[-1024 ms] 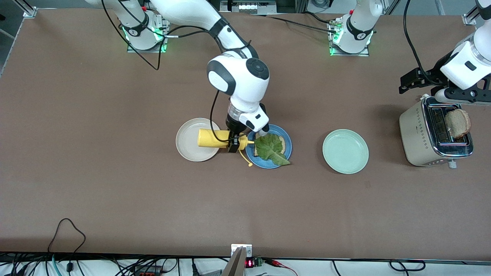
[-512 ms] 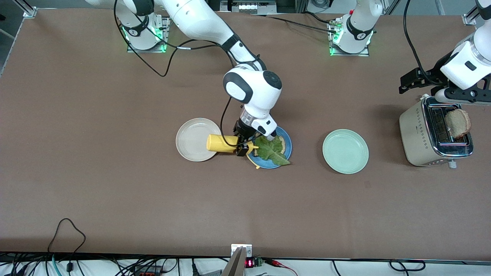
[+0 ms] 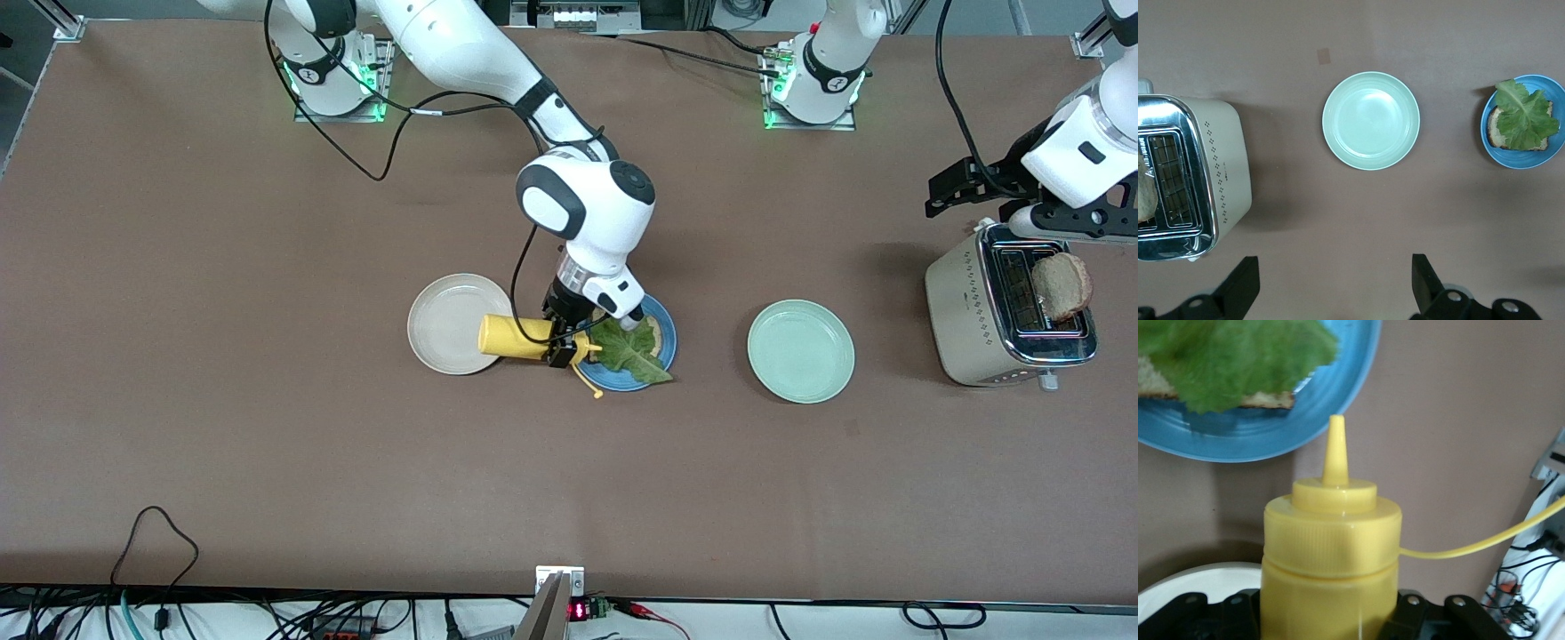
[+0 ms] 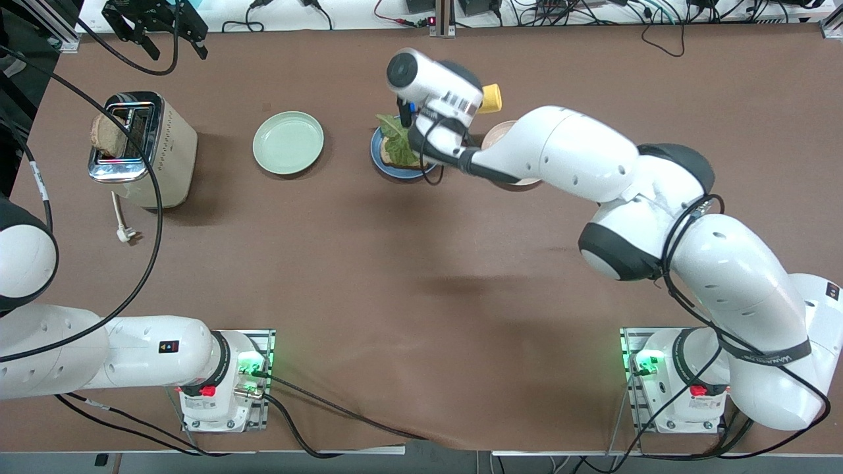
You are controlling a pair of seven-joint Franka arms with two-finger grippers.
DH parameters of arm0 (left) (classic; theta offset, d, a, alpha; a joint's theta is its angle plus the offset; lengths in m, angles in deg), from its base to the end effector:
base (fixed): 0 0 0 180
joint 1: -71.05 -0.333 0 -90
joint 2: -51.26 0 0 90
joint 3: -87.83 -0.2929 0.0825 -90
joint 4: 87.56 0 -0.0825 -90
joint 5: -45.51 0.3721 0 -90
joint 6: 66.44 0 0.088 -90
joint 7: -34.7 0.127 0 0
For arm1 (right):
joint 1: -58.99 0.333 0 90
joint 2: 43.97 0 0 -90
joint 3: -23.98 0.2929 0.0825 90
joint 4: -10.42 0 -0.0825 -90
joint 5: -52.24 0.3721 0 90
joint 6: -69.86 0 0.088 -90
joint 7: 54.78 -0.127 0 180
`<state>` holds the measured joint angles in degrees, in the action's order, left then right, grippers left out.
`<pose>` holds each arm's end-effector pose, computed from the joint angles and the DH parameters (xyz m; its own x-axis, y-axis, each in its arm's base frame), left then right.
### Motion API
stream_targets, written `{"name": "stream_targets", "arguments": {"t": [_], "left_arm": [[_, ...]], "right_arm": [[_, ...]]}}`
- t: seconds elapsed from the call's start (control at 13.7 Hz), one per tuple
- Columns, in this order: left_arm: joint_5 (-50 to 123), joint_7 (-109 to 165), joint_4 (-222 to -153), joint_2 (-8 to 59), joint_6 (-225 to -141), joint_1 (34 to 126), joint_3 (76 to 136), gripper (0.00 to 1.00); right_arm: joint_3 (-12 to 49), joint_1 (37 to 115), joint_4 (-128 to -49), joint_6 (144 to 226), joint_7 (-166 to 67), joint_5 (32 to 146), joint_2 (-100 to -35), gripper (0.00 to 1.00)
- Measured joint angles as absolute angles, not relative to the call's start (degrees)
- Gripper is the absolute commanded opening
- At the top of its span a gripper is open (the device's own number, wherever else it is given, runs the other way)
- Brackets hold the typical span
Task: Make sandwich in blue plate with both arms
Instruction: 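Tilt the bottle nozzle over the lettuce with the right gripper, then carry the yellow bottle back to its spot with the right gripper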
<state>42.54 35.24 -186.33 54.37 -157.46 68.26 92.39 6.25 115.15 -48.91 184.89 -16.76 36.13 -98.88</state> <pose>0.5219 -0.0235 0.5417 0.9960 -0.0388 -0.0806 -0.0350 -0.9982 0.0480 0.5554 0.5107 0.2587 0.0498 0.9506 -0.3065 0.9227 0.0737 0.3784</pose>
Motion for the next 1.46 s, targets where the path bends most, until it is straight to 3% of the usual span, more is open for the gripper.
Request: {"name": "stream_targets", "arguments": {"t": [0.44, 0.95, 1.46], "left_arm": [[42.54, 35.25, -186.33, 54.37, -157.34, 68.24, 92.29, 1.00], [42.54, 35.25, -186.33, 54.37, -157.27, 68.17, 92.13, 1.00], [42.57, 34.91, -186.38, 53.64, -154.34, 67.19, 91.66, 1.00]], "right_arm": [[6.09, 102.12, -49.55, 182.96, -0.75, 58.02, -87.05, 0.33], [6.06, 88.87, -63.85, 179.86, 24.74, 82.16, -72.08, 0.33], [5.96, 66.26, -77.85, 162.42, 56.16, 111.34, -68.65, 0.33]]}}
